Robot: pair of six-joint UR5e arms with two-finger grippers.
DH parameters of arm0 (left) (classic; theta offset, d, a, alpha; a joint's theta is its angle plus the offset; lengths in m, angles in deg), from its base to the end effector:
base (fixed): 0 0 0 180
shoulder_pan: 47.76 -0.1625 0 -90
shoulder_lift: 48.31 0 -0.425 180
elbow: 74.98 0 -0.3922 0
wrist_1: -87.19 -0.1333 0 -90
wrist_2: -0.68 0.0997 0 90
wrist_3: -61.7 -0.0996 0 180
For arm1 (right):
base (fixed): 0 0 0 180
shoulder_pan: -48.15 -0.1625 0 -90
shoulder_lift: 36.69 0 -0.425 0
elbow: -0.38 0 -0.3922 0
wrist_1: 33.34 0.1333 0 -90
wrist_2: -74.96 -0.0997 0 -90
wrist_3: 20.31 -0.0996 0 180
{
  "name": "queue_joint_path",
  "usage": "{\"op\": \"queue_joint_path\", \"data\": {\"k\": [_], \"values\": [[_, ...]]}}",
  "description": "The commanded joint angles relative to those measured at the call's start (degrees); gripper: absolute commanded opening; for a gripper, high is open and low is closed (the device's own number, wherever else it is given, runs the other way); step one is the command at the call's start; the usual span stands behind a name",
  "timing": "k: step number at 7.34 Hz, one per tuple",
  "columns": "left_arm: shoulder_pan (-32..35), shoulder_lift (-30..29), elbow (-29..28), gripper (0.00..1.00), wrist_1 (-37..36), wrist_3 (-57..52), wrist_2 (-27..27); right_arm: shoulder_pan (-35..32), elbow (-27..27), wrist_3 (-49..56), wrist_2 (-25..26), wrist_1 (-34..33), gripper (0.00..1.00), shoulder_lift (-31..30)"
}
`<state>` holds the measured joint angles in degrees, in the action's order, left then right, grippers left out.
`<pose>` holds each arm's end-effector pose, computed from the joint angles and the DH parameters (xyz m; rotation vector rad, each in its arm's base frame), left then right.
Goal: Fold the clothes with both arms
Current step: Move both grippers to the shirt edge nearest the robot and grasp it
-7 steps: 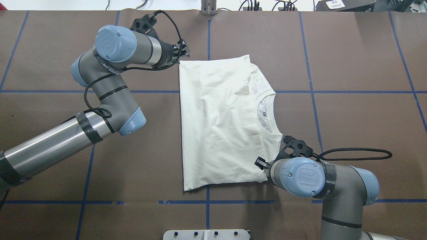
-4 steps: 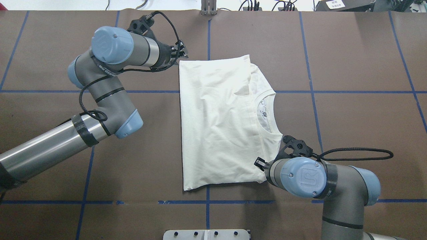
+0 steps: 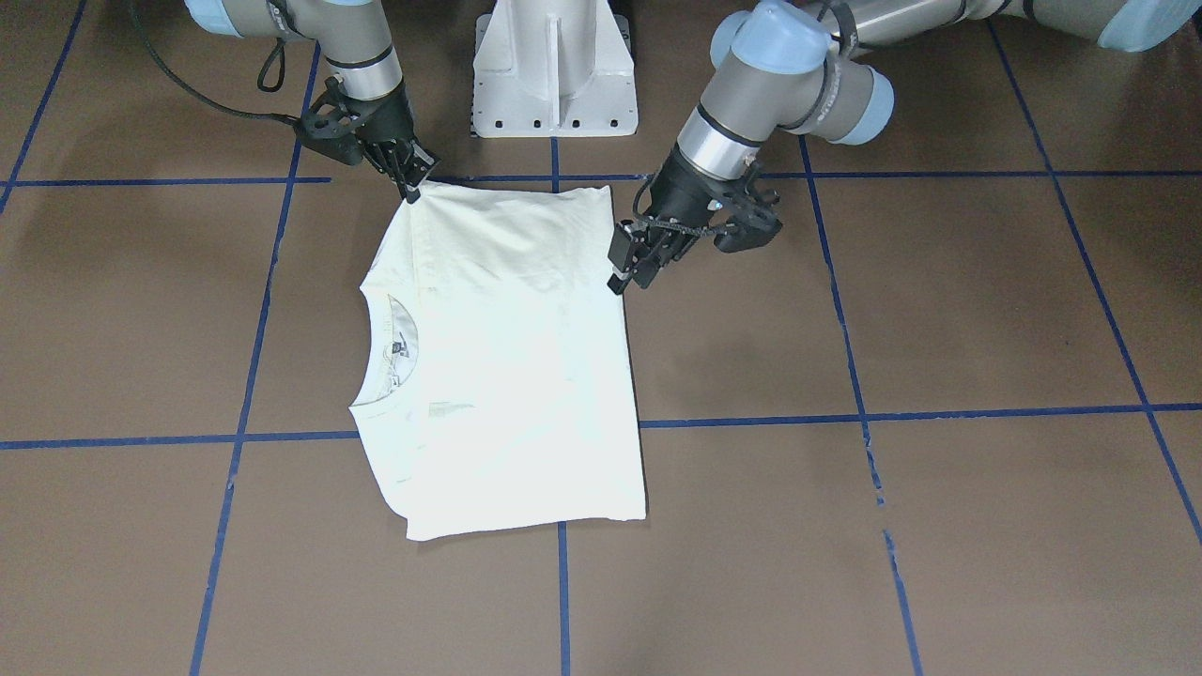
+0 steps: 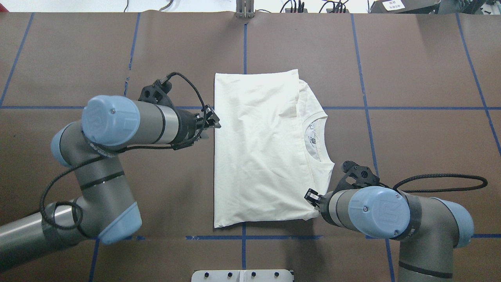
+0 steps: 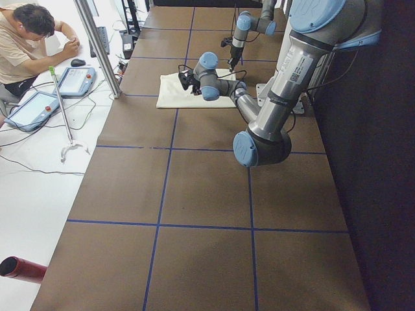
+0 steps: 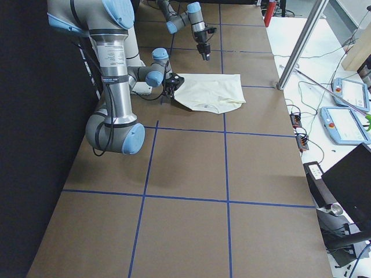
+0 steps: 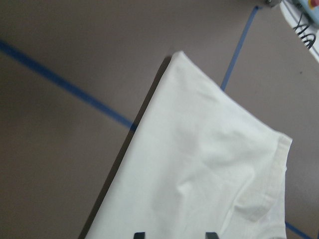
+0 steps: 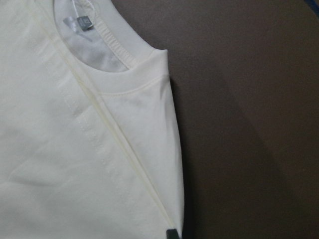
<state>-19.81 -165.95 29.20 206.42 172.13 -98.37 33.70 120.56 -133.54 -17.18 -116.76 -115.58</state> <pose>0.4880 -0.3921 0.2151 -0.0568 1.2681 -0.6330 -0.4686 -0.2546 0.3136 -0.1006 -0.8439 0.6028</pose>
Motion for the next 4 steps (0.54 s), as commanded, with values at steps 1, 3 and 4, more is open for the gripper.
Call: {"op": "queue_joint_path", "data": {"k": [1, 3, 4], "values": [[-11.11, 3.11, 4.63, 0.52, -4.35, 7.49, 5.41, 0.49, 0.67, -1.19, -0.24, 0.01, 0.00, -0.39], [-18.51, 4.26, 2.79, 0.53, -5.67, 9.96, 8.78, 0.57, 0.33, -1.20, 0.02, 0.01, 0.00, -0.39], [-19.24, 3.92, 1.04, 0.53, -5.58, 10.25, 8.78, 0.57, 0.15, -1.20, 0.11, 0.01, 0.00, -0.48]]}}
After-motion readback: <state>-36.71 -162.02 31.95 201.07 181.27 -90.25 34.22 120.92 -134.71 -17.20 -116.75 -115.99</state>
